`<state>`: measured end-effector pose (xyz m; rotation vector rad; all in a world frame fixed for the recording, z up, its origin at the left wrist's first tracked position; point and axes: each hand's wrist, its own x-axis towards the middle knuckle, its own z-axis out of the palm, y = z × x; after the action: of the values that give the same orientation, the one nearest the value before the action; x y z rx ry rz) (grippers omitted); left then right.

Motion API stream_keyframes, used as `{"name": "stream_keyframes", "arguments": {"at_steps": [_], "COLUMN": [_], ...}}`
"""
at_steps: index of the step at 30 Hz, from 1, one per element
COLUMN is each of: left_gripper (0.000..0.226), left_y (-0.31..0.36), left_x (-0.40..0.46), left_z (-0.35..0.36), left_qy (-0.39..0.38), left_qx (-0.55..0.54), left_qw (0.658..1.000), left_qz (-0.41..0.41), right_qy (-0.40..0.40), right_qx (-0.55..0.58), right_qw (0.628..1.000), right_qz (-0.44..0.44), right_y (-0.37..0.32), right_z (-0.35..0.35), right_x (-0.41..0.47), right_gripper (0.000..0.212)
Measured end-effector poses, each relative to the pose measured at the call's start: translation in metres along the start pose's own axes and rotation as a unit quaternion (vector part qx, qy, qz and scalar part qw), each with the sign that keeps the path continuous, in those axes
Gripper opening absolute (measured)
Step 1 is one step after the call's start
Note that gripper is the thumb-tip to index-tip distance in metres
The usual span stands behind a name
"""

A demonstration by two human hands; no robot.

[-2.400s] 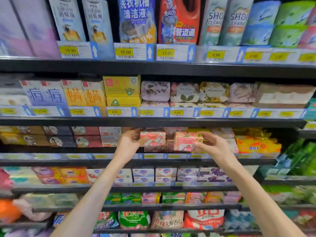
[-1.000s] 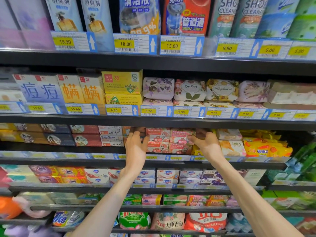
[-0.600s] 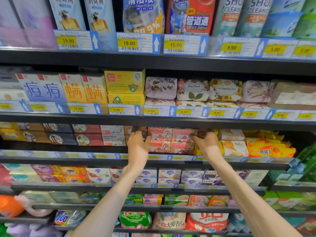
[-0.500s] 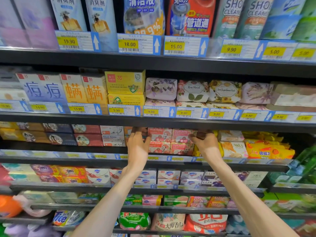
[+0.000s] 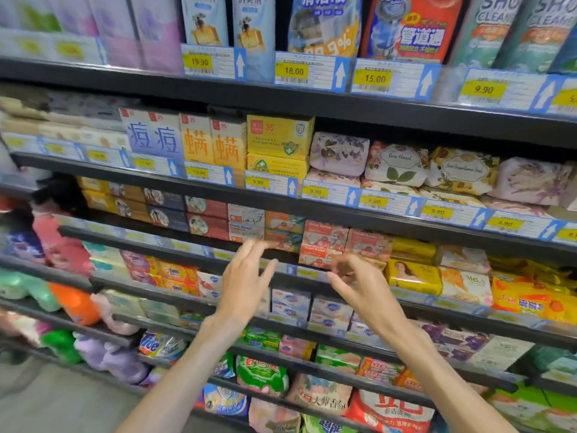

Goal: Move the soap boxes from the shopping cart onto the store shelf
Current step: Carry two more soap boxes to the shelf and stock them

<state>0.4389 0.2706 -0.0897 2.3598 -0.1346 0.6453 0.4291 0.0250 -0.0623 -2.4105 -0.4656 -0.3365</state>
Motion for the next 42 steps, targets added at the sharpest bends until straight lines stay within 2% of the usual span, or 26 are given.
{"name": "stream_keyframes", "arguments": {"at_steps": [3,7,14,21,24,28,35,42], "left_gripper": [0.032,0.036,0.048,0.053,0.067,0.083,0.075,0.071], "left_y": [-0.019,-0.060,-0.116,-0.180,-0.210,-0.254,-0.354,-0.489], "left_x": [-0.031,-0.089,-0.209,-0.315,-0.346,-0.375,-0.406,-0.391], "left_z": [-0.034,-0.094,-0.222,-0.356,-0.411,-0.479,-0.575,-0.663], "left_qy": [0.014,0.046,0.116,0.131,0.120,0.113,0.131,0.158], "left_qx": [0.052,0.128,0.220,0.321,0.343,0.350,0.347,0.343], "left_qw": [0.999,0.987,0.939,0.883,0.862,0.841,0.825,0.812], "left_qz": [-0.007,-0.081,-0.238,-0.316,-0.353,-0.396,-0.427,-0.446], "right_qy": [-0.076,-0.174,-0.293,-0.319,-0.323,-0.336,-0.341,-0.361], "right_qx": [0.029,0.052,0.042,0.065,0.063,0.057,0.054,0.087], "right_qw": [0.994,0.968,0.888,0.808,0.772,0.752,0.750,0.745], "right_qz": [-0.078,-0.173,-0.351,-0.491,-0.544,-0.564,-0.563,-0.554], "right_y": [-0.032,-0.086,-0.227,-0.392,-0.460,-0.544,-0.667,-0.766], "right_z": [0.030,0.086,0.196,0.302,0.351,0.416,0.516,0.639], "right_x": [0.016,0.034,0.029,-0.001,-0.014,-0.025,-0.022,0.037], "right_gripper": [0.020,0.037,0.044,0.048,0.055,0.071,0.063,0.060]}}
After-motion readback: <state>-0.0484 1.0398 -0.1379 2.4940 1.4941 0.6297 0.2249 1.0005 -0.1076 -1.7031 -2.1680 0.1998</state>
